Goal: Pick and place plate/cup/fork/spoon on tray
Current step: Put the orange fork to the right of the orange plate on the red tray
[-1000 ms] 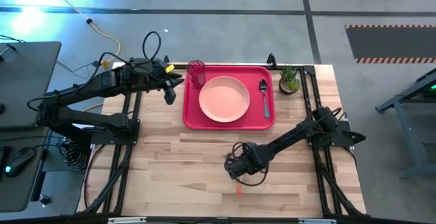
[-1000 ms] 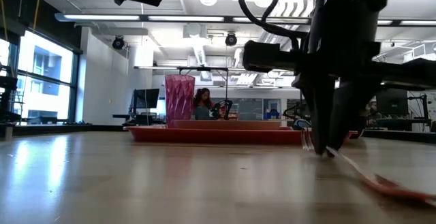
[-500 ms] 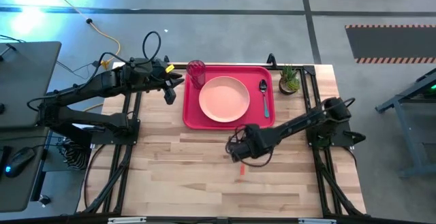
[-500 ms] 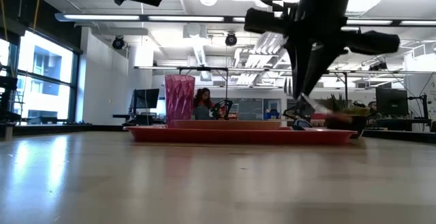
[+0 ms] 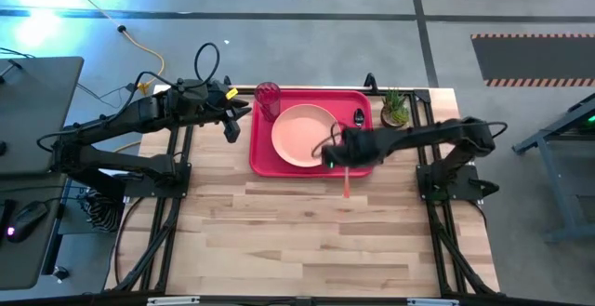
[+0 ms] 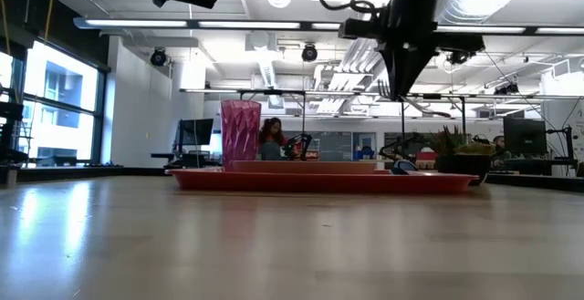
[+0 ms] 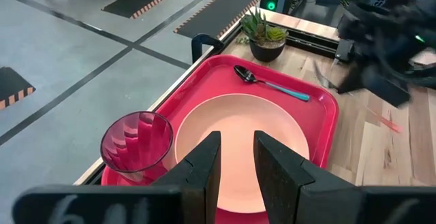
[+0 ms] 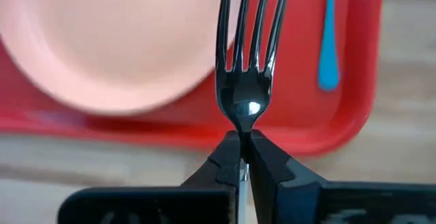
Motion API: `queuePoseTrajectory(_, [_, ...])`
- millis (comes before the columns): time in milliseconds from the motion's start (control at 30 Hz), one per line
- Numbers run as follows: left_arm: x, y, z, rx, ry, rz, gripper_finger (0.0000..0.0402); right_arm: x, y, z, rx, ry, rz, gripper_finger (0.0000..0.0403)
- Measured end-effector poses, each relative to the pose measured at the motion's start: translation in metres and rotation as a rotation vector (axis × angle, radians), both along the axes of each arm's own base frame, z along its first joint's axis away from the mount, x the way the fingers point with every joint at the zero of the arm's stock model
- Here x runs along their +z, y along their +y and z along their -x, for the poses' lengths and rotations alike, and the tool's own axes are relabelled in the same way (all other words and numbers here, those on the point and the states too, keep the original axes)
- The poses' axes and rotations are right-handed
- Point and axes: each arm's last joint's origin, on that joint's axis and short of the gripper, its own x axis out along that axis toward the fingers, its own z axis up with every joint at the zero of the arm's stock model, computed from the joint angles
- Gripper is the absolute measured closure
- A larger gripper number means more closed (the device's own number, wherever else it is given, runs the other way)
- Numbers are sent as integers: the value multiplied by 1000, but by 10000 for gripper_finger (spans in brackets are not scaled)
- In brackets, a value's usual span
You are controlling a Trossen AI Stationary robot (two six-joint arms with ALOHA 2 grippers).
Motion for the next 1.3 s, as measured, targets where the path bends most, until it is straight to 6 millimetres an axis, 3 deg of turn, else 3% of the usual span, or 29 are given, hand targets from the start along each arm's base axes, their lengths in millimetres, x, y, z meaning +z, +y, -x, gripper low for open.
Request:
queuePoseTrajectory(367, [0,0,0,14,1,-6,326,7,-82,12,86,62,1,402])
queuePoseTrajectory(700, [1,2,1,85,4,-41,326,2,-134,22,100,29,24,402])
queuePoseTrajectory(1000, [1,5,2,166,16,-82,326,-35,-151,30,75,-62,-41,402])
queuePoseTrajectory(1300, [1,5,3,192,20,-94,326,-53,-156,40,31,-63,-84,402])
